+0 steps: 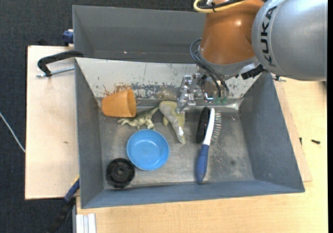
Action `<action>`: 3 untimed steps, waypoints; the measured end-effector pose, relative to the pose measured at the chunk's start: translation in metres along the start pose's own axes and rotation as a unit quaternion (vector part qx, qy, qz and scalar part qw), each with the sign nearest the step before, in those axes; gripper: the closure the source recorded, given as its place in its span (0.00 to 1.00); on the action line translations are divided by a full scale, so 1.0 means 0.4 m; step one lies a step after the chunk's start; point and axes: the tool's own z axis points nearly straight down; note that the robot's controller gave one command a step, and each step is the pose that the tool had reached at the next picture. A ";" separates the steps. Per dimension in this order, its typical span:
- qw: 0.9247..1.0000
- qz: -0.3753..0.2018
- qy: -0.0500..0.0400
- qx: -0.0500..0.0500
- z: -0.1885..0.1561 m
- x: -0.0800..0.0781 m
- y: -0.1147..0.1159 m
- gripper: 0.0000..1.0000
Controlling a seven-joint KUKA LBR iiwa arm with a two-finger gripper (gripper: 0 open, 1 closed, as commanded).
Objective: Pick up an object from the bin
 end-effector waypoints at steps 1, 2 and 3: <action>1.000 0.000 0.003 0.000 0.007 0.003 -0.001 0.00; 0.998 -0.062 0.004 -0.001 0.260 -0.003 0.154 0.00; 0.998 -0.061 0.000 -0.001 0.247 -0.009 0.150 1.00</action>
Offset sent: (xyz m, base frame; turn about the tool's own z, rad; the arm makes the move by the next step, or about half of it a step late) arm 0.0000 0.0000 0.0000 0.0000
